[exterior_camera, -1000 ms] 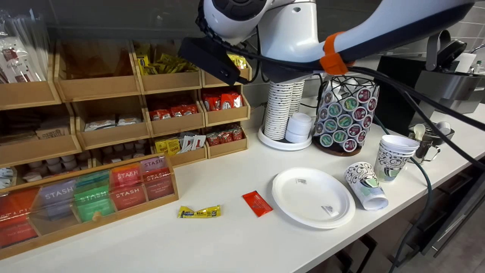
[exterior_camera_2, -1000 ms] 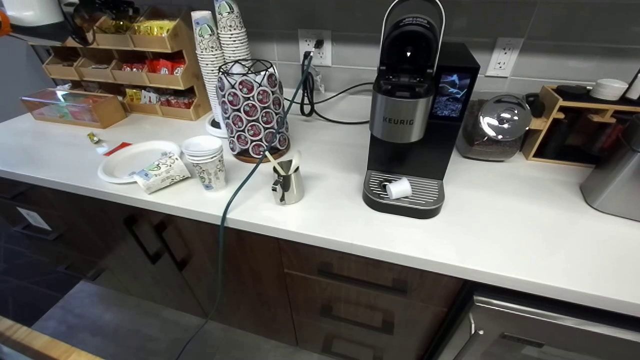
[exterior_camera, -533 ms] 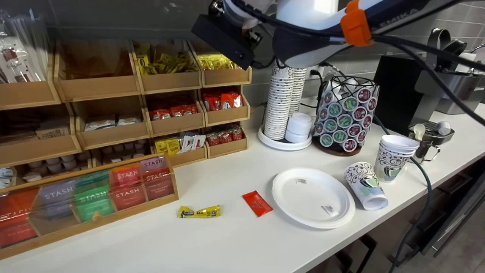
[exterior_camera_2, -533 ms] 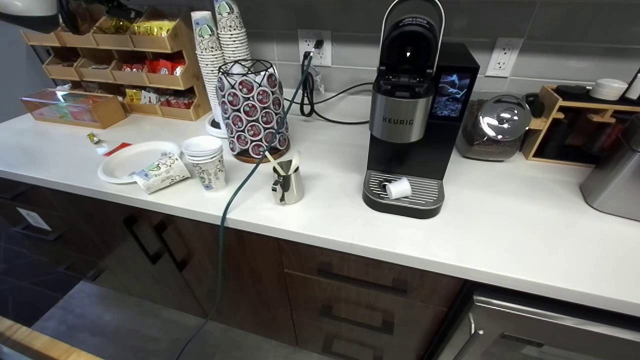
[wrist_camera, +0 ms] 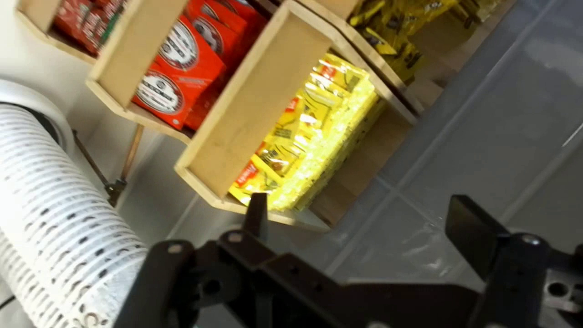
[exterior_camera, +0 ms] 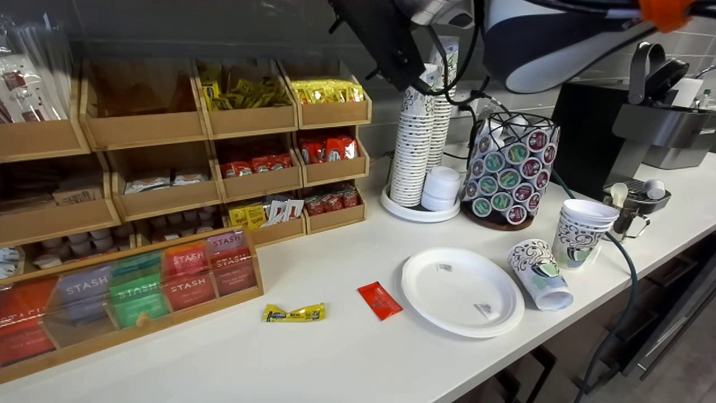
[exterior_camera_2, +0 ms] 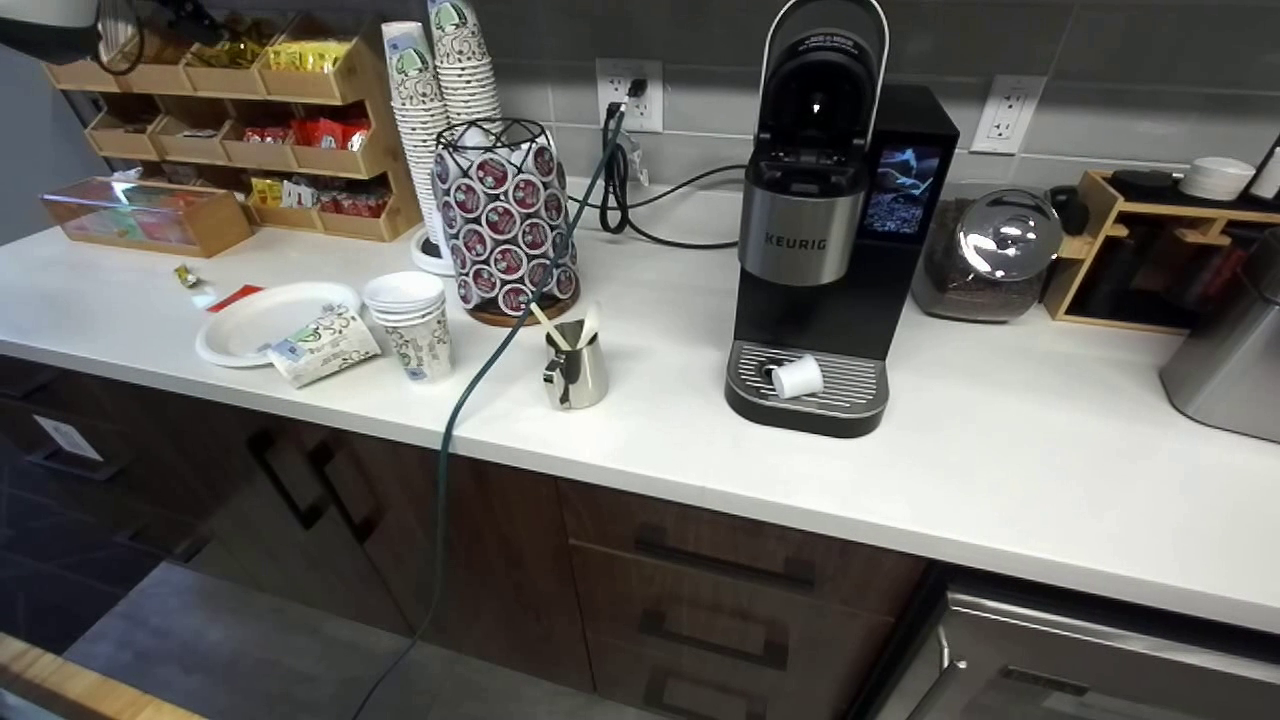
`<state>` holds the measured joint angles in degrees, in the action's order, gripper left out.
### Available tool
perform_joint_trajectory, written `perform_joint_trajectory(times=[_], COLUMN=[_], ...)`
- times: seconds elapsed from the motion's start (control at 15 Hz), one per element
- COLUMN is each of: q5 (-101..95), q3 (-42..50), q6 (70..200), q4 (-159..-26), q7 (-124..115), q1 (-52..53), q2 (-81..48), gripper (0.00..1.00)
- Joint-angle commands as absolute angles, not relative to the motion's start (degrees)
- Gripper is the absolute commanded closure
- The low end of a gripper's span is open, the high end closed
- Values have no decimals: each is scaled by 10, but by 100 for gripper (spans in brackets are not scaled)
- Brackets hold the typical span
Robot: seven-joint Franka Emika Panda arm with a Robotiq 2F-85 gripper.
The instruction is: Put the sachet on the shelf
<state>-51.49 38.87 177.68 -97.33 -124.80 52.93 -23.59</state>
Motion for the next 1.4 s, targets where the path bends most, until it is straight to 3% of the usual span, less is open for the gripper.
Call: perform_joint_trajectory(times=[0.0, 0.27, 0.6, 0.67, 0.87, 1.07, 1.33], q5=[-525, -613, -739, -732, -696, -644, -645], q3=[346, 402, 352, 263, 148, 26, 25], q6=[1753, 1669, 1442, 1410, 1344, 1425, 1425], q4=[-1117, -1205, -1279, -1300, -1365, -1334, -1330], q7=[-1265, -1320, -1395, -1392, -1393, -1333, -1333], q1=[535, 613, 619, 539, 446, 290, 289], q2=[-119, -7, 143, 169, 256, 208, 199], gripper=[0, 0, 0, 0, 0, 0, 0])
